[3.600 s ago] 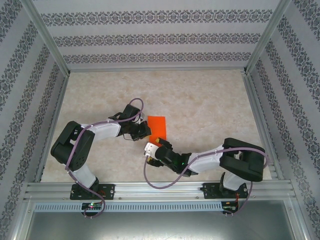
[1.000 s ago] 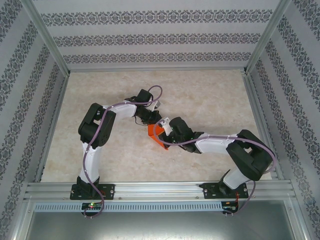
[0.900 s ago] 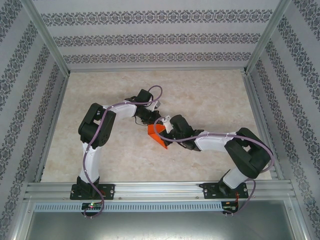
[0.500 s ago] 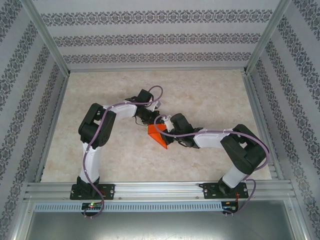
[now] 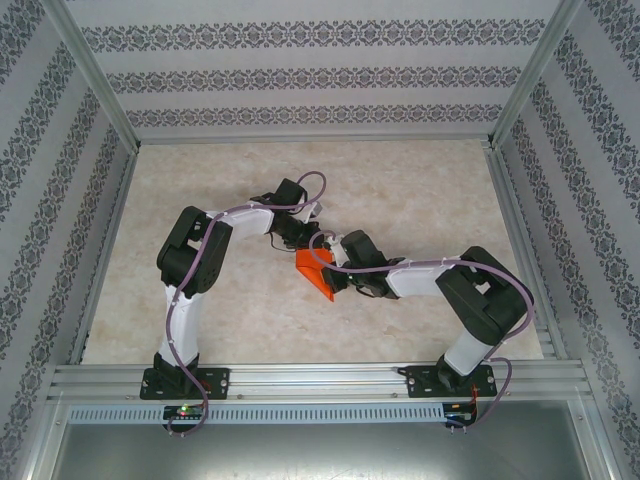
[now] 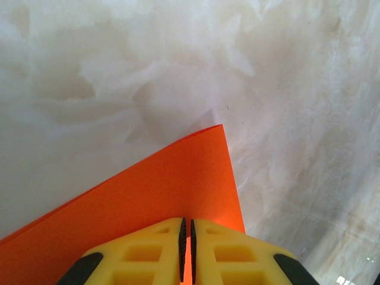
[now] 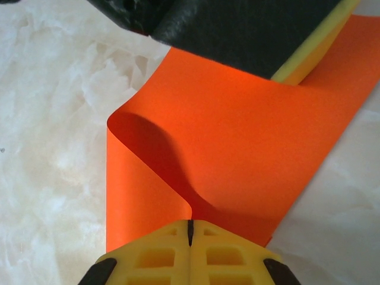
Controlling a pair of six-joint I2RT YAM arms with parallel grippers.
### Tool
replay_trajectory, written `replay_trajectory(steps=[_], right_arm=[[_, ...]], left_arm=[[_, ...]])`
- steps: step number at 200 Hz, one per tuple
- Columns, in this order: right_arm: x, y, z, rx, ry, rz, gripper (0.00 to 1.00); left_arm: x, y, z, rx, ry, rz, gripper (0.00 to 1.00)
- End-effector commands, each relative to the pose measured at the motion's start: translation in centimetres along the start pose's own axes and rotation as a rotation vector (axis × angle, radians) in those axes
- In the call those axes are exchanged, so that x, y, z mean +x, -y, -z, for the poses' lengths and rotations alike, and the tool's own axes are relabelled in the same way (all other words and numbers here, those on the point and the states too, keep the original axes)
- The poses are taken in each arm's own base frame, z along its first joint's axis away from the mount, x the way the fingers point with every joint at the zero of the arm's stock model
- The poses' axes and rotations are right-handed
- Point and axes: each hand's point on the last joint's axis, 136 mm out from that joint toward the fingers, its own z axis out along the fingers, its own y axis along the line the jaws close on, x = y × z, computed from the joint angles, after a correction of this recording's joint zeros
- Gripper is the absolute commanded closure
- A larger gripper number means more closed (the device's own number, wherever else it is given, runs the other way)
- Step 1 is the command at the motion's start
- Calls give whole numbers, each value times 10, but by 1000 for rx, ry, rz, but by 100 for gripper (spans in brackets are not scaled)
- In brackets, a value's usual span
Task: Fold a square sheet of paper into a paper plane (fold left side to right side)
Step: Third fold the triangle at the center of the table.
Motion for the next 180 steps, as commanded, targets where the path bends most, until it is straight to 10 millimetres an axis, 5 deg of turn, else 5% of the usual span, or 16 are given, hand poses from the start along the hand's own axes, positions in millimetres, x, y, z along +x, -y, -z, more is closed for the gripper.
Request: replay_trajectory(steps=[1,180], right_arm=[[-4,6,-3,12,9,-24,100],[-7,17,0,53,13,-40,100]], left_arm=[[12,-8,-9,-31,-44,-7,85],[13,-8,-9,-32,-43,-6,85]])
